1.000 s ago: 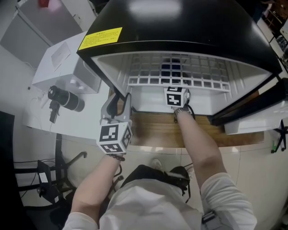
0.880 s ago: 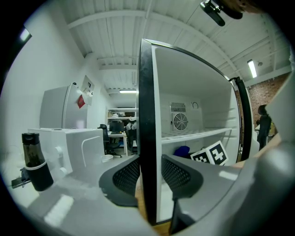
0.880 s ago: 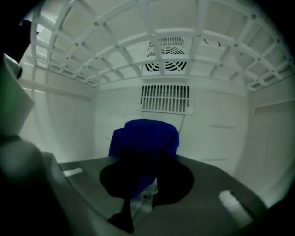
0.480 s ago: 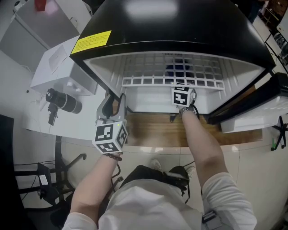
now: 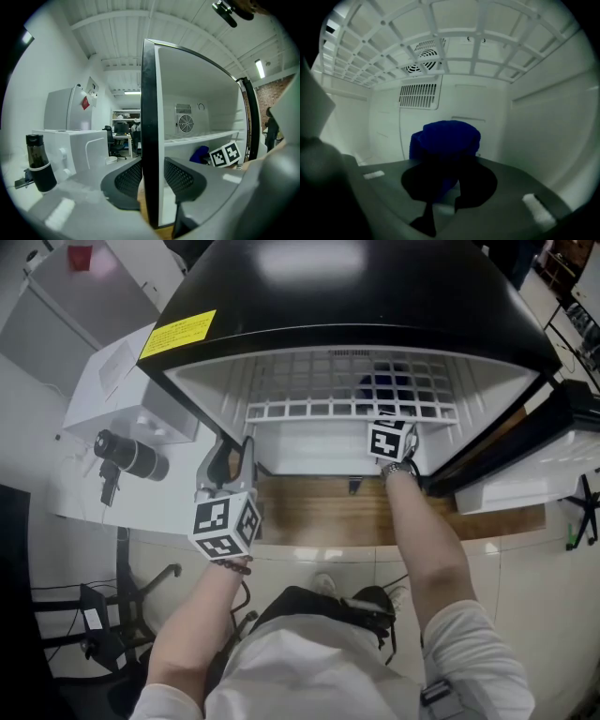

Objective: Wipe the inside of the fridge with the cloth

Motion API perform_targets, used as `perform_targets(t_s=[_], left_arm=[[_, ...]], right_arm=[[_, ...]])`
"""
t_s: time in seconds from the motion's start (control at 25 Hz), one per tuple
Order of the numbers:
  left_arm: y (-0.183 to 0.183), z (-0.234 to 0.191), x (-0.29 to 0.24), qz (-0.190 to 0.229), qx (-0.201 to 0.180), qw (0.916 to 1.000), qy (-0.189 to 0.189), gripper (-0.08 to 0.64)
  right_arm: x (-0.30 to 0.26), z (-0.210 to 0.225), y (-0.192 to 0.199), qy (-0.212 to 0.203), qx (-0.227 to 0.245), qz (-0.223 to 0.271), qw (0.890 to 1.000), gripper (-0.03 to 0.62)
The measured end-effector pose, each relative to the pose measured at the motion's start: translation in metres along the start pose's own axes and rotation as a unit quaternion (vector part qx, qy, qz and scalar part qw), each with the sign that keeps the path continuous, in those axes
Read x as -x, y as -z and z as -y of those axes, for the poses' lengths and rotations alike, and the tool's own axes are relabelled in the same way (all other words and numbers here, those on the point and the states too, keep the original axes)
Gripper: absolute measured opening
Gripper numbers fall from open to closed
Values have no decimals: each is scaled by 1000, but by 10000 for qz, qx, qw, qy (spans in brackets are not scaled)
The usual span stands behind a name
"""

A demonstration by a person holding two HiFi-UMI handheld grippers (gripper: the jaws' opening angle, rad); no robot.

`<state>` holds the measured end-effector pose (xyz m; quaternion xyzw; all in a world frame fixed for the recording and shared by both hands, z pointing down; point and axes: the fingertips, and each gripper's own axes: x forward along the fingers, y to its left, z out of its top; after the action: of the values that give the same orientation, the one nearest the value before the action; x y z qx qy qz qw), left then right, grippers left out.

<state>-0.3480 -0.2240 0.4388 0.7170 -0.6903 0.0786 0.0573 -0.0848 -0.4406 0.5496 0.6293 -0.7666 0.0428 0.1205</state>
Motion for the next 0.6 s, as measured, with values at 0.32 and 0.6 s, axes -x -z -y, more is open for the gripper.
perform_targets(t_s=[0.32, 0.6], left_arm=[[0, 0, 0, -8, 16, 10000, -34, 135], [0, 0, 0, -62, -5, 10000, -27, 135]], right_arm=[[7, 26, 5, 327, -102, -65, 9994, 71], [14, 33, 5, 405, -162, -94, 9990, 71]])
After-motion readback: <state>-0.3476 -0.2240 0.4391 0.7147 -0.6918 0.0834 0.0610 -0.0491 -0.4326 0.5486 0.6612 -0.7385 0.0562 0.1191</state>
